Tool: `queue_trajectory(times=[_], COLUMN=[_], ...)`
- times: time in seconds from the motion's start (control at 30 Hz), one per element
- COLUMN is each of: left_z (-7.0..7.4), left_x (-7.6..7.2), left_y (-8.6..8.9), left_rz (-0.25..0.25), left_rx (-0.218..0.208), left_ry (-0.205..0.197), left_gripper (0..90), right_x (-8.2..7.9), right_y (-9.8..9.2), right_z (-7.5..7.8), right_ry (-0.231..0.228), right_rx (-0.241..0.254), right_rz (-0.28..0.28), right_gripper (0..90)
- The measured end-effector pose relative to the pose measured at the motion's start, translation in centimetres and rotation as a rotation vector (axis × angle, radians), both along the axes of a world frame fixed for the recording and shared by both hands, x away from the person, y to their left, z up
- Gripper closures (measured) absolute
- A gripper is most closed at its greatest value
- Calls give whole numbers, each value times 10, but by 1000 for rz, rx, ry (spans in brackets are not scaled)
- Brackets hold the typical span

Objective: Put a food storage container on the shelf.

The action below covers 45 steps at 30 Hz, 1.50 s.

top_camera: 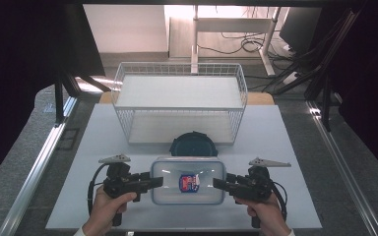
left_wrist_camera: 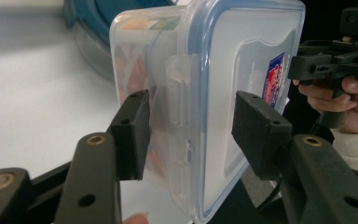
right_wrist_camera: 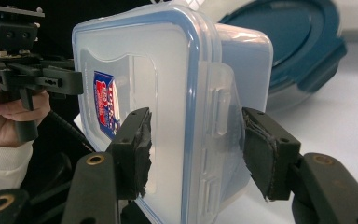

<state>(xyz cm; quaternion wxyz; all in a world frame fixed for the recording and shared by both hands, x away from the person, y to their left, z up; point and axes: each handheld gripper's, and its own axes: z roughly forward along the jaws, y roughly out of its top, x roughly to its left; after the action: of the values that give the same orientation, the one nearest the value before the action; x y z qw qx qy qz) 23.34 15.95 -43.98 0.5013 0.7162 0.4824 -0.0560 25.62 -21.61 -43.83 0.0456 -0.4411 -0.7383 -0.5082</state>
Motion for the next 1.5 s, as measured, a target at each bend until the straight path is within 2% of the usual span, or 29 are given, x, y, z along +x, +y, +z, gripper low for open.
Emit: queue_trajectory(times=[0.17, 0.37, 0.67, 1.27, 1.5], left_z=[8, 16, 37, 58, 71], left_x=[10, 17, 29, 49, 60], left_y=[-1, 1, 5, 12, 15], left_rz=[-5, -1, -7, -13, -11], left_rx=[-5, -14, -19, -24, -26], left_ry=[-14, -32, -66, -108, -129], left_gripper=[480, 486, 489, 491, 492], right_x=[9, 19, 29, 48, 61], right_y=[-2, -2, 1, 8, 11], right_z=[11, 20, 39, 64, 76], right_ry=[-26, -35, -69, -119, -142], right_rx=[-1, 3, 4, -5, -2], right_rz=[-1, 2, 1, 6, 14], right_gripper=[443, 443, 443, 444, 444])
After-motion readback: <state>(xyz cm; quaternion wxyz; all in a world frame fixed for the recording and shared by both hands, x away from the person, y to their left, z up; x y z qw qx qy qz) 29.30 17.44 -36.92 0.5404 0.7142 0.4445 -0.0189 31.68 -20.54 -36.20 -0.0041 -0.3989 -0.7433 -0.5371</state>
